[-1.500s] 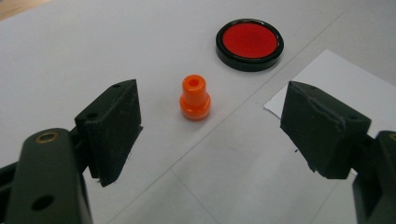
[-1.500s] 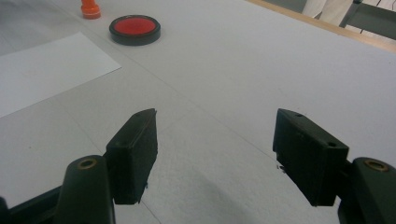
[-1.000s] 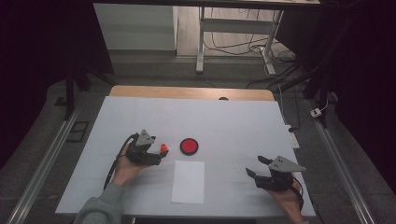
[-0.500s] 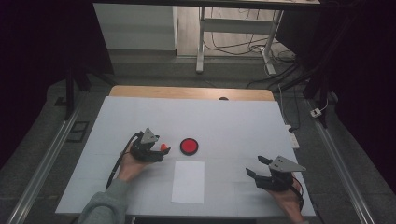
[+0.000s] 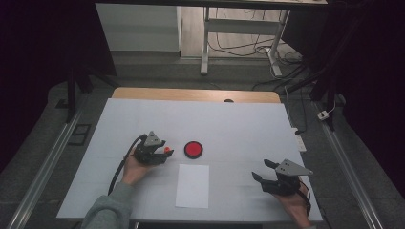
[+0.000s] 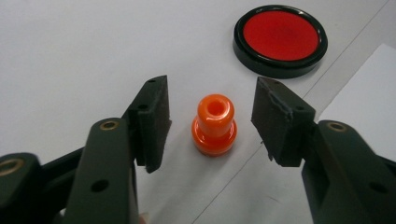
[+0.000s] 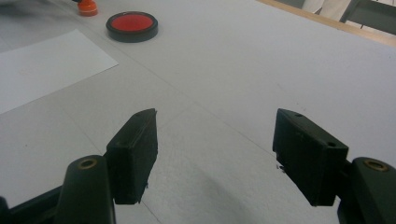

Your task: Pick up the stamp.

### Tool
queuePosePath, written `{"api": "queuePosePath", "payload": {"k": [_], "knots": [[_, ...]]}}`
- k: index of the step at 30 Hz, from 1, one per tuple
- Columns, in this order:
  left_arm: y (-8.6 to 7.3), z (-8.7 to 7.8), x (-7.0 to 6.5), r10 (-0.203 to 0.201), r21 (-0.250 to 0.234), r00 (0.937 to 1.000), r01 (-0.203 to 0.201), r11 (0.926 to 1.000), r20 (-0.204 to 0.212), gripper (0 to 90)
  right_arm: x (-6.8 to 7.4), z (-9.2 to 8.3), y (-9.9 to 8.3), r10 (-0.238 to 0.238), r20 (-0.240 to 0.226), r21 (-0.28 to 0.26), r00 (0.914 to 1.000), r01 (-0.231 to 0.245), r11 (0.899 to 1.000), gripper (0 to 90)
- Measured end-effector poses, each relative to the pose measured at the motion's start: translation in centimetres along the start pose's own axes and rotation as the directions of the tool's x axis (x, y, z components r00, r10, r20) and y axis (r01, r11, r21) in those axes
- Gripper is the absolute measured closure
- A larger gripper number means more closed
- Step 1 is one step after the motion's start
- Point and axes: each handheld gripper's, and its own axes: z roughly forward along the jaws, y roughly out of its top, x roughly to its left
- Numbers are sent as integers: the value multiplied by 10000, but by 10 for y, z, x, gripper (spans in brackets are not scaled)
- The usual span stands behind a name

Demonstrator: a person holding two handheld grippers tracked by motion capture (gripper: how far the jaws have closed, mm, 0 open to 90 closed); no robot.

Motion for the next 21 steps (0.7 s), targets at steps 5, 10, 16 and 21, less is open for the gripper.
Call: {"api": "queuePosePath", "payload": {"k": [5, 10, 16, 21], "knots": [[-1, 3, -1, 82, 103, 10000, -82, 9999, -2, 506, 0, 0, 0, -21, 10, 41, 10000, 21, 10000, 305], [-1, 3, -2, 143, 46, 9999, -143, 9999, 0, 539, 1, 0, 0, -83, -10, 69, 10000, 84, 9999, 305], [-1, 3, -2, 138, 82, 9998, -137, 9999, -111, 587, 1, 0, 0, -99, -10, 93, 10000, 100, 9999, 304], [-1, 3, -1, 113, 90, 9998, -111, 9999, -154, 625, 1, 0, 0, -84, -4, 99, 10000, 84, 9999, 304]]}}
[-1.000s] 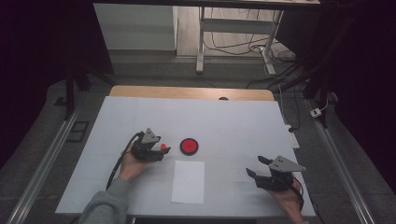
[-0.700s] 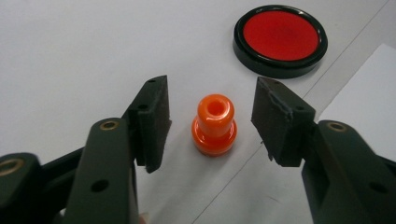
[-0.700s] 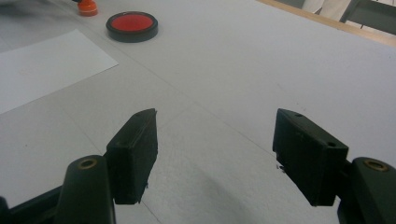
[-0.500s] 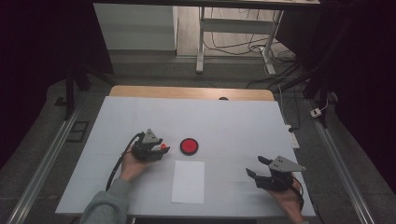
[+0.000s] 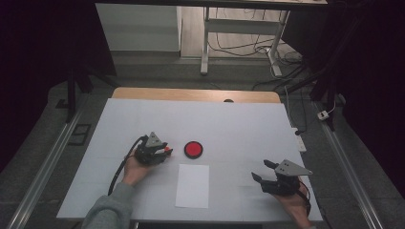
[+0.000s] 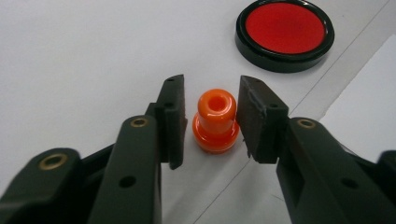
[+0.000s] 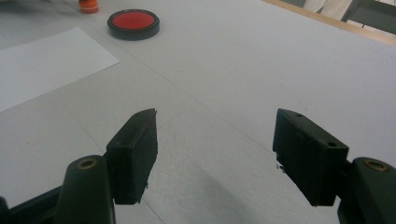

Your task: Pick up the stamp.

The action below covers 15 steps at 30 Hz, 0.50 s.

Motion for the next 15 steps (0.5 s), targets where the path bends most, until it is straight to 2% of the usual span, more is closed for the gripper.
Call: {"api": "queuePosePath", "payload": {"k": [6, 15], "knots": [[-1, 0, 1, -124, -32, 9999, 124, 9999, 62, 697, 0, 0, 0, -39, 6, 23, 10000, 39, 10000, 304], [-1, -2, 2, -166, -91, 9999, 166, 9998, 12, 714, 0, 0, 0, -46, 3, 13, 10000, 46, 10000, 303]]}}
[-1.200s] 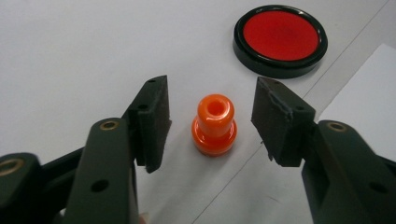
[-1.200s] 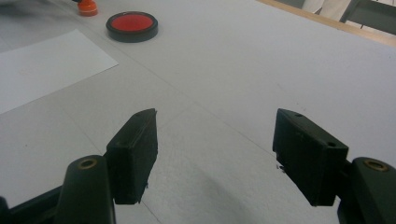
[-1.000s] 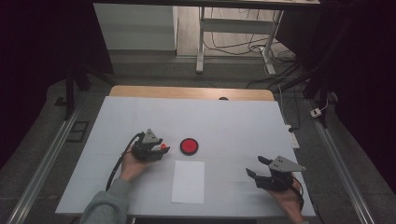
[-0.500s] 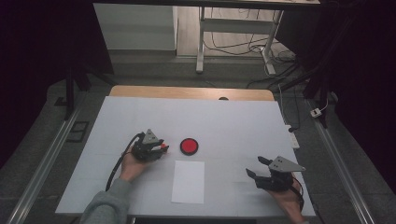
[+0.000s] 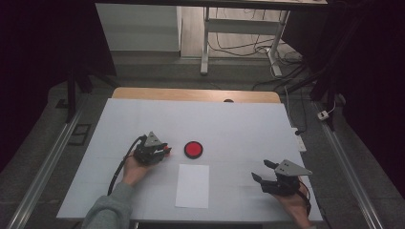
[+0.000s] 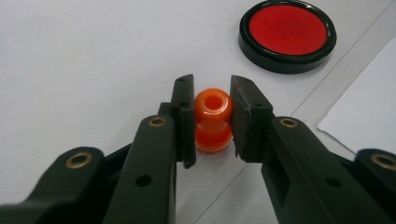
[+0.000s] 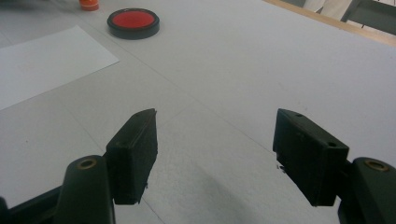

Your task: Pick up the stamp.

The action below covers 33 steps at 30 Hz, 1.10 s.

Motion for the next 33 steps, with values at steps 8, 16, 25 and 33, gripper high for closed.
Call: {"api": "queuePosePath", "payload": {"k": [8, 16, 25, 33], "knots": [[3, -8, -2, -60, -376, 9999, 64, 9993, 118, 715, 0, -1, 0, 43, -6, -68, 10000, -43, 10000, 303], [3, -13, -3, -142, -508, 9994, 158, 9986, 310, 715, -1, -2, 0, 15, 92, -50, 10000, -14, 10000, 303], [6, -22, -6, -284, -896, 9982, 330, 9954, 522, 715, -1, -3, -1, 16, 57, -128, 10000, -15, 9999, 303], [9, -28, -7, -254, -1152, 9972, 335, 9928, 707, 716, 1, -1, 0, 26, 62, -120, 10000, -25, 9999, 304]]}}
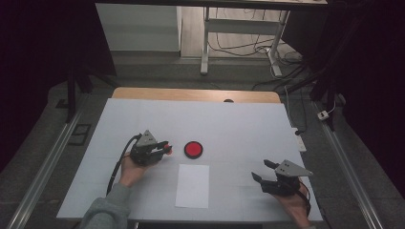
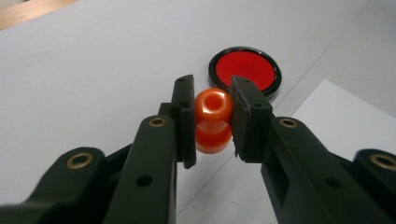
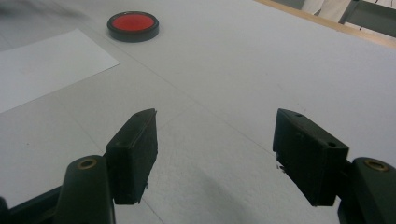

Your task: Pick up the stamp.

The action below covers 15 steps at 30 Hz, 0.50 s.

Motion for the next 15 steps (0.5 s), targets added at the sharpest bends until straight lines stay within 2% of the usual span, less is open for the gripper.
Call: {"api": "queuePosePath", "payload": {"k": [5, 9, 15], "knots": [[3, -6, -2, -163, -192, 9995, 168, 9997, 281, 715, 1, 0, 0, -35, -20, 4, 10000, 35, 10000, 306], [7, -10, -5, -93, -321, 9995, 103, 9994, 316, 716, 1, -1, -1, -62, -19, 5, 10000, 62, 10000, 305], [9, -13, -11, 17, -289, 9983, 0, 9996, 591, 716, 0, -1, -1, 17, -93, -74, 10000, -18, 10000, 306]]}}
